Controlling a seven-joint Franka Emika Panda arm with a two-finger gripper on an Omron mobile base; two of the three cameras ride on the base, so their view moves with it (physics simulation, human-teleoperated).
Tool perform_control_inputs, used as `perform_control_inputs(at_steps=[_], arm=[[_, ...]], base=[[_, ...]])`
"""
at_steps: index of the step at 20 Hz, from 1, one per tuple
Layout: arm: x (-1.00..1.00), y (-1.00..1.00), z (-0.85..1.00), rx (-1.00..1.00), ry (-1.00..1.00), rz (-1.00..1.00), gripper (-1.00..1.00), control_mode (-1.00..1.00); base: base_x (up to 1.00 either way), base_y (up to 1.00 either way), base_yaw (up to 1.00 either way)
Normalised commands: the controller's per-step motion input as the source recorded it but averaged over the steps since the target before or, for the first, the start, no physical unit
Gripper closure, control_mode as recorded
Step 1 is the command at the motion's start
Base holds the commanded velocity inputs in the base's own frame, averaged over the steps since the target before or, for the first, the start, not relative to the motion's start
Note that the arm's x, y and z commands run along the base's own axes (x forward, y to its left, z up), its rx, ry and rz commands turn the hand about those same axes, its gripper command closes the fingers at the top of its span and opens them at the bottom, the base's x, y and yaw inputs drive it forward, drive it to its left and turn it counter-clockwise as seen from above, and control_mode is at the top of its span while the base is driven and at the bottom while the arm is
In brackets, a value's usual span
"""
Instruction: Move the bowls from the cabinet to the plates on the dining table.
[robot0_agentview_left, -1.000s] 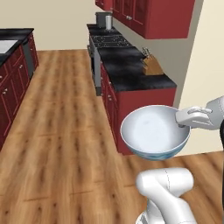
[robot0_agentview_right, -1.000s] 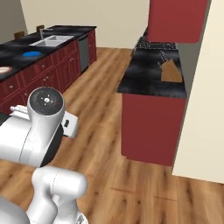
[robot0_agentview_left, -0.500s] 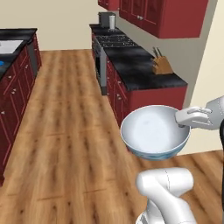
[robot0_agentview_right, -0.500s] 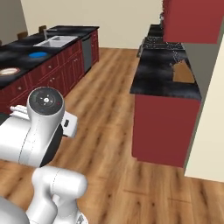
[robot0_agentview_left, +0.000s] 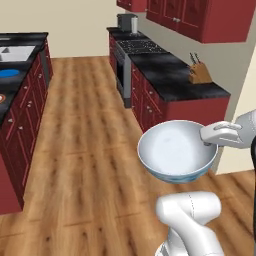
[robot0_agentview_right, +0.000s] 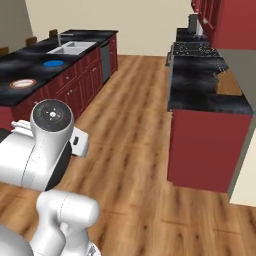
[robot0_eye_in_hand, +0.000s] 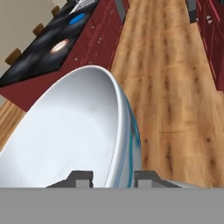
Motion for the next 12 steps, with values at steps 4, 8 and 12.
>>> perform_control_inputs(at_steps=[4, 8, 12], arm=[[0.0, 0.0, 0.0, 0.0, 0.0, 0.0, 1.0, 1.0], [0.0, 0.0, 0.0, 0.0, 0.0, 0.0, 1.0, 1.0], [0.0, 0.0, 0.0, 0.0, 0.0, 0.0, 1.0, 1.0]], base=[[0.0, 0.6, -0.04], [0.0, 0.54, -0.05], [0.0, 0.51, -0.05]])
